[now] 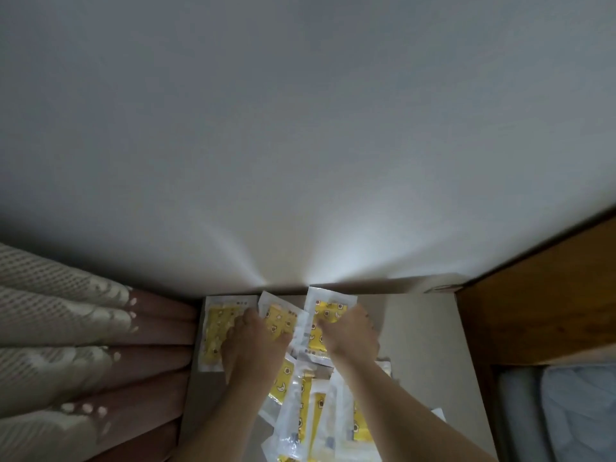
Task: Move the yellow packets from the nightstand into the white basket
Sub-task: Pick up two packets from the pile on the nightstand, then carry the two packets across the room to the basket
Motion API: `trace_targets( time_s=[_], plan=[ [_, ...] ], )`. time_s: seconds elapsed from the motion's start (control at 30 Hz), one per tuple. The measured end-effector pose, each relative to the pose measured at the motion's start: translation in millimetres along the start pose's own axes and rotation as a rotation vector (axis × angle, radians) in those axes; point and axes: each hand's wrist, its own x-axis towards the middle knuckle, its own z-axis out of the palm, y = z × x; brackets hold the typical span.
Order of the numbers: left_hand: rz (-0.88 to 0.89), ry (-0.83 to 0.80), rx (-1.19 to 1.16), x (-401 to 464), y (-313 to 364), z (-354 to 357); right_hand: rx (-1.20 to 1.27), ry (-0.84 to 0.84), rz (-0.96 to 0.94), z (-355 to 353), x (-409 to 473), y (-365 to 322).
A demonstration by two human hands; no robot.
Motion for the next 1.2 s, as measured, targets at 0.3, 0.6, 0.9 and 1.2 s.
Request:
trace_targets(
  time_s=[0.3,0.6,0.9,1.2],
  plan=[
    [0.397,0.073,-0.122,-25.0,24.6,-47.2,0.53,-0.019,0.008,-67.7,-14.8,-1.3],
    [0.524,0.063,-0.128,-123.2,130.1,-183.2,0.643,0.128,0.017,-247.8,-110.9,2.1],
    [0.742,-0.024,-0.329,-251.2,244.6,-289.5,0.997,0.267,0.033,-419.5,-250.6,59.2],
    [0.952,-0.434,-0.714,-382.2,359.4,-320.6,1.19,0.626,0.102,-525.8,-373.0,158.4]
  ],
)
